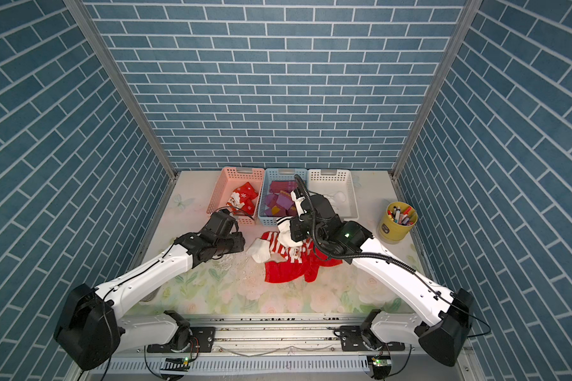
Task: Sort the socks into the basket by color
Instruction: Pick up the sock at the center of the board, then place the sock in the bin.
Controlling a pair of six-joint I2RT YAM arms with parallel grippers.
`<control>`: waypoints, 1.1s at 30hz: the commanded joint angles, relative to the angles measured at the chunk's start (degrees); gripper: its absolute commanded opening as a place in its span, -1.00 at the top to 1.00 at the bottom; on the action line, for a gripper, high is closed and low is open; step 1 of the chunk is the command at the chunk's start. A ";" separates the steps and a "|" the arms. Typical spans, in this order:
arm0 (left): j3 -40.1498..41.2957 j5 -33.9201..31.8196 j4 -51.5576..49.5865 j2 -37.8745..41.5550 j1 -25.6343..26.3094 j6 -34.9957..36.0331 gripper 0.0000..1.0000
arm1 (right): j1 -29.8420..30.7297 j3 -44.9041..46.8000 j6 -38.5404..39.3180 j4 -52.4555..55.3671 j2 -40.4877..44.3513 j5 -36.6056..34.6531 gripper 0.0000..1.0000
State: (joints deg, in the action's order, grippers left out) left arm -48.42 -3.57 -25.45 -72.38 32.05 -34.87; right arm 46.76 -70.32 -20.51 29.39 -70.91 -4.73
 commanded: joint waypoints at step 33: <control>1.42 2.67 0.41 -0.89 6.38 2.86 -0.06 | -30.31 -32.48 10.32 5.57 -32.75 3.00 1.00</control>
State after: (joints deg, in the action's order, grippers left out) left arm -47.86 -1.17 -24.91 -73.03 37.89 -32.88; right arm 17.06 -100.01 -12.23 32.51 -101.25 -2.81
